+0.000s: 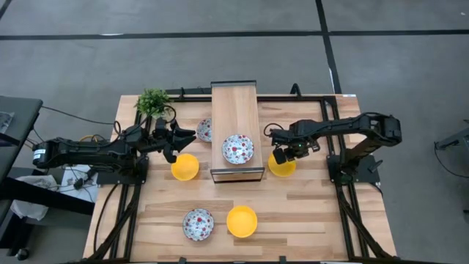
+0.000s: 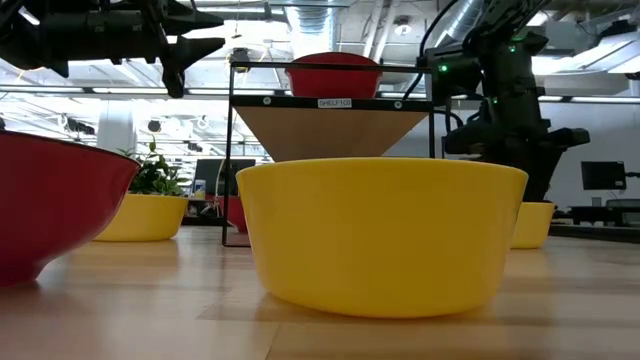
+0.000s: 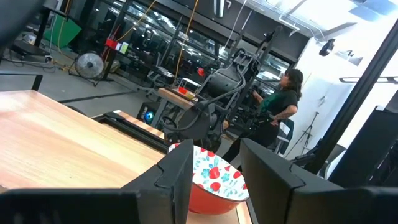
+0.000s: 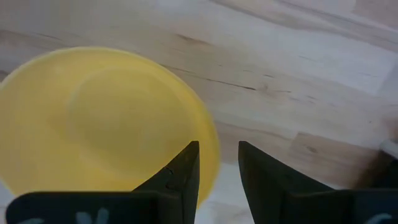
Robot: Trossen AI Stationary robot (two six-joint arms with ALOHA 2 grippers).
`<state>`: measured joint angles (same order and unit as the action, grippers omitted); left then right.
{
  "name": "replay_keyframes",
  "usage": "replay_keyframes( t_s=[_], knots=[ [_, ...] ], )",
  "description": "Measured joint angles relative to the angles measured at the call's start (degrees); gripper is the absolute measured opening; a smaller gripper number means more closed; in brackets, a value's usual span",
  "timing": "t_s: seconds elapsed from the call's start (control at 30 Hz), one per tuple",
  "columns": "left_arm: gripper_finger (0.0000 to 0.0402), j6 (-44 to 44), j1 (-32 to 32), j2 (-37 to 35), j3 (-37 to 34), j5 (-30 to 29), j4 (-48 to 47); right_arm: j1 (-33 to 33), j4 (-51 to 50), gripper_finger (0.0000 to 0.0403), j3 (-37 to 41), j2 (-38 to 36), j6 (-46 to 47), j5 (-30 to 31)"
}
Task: Pick & Place Mini bowls
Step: Put the right yellow bowl on the shelf
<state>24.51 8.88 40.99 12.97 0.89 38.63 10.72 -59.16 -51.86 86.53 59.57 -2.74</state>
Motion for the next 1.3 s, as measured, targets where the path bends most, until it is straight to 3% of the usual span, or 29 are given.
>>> replay_keyframes(
  t_s=[0.23,0.67,1.1,1.3],
  knots=[
    [0.0131,0.0,0.0,0.0,0.0,0.0,0.0,-0.02,2.84,0.0102,4.45,-0.03,2.82,-2.42],
    [0.0131,0.0,0.0,0.01,0.0,-0.02,0.0,0.1,7.5,0.0098,4.7,-0.03,2.63,-3.26],
    [0.0131,0.0,0.0,0.01,0.0,-0.04,0.02,0.68,5.26,0.0009,4.65,-0.19,1.65,-1.3],
    [0.0131,-0.03,0.02,-0.01,0.0,-0.92,0.02,0.66,0.4,0.0005,4.22,-0.59,1.78,-0.72]
  ],
)
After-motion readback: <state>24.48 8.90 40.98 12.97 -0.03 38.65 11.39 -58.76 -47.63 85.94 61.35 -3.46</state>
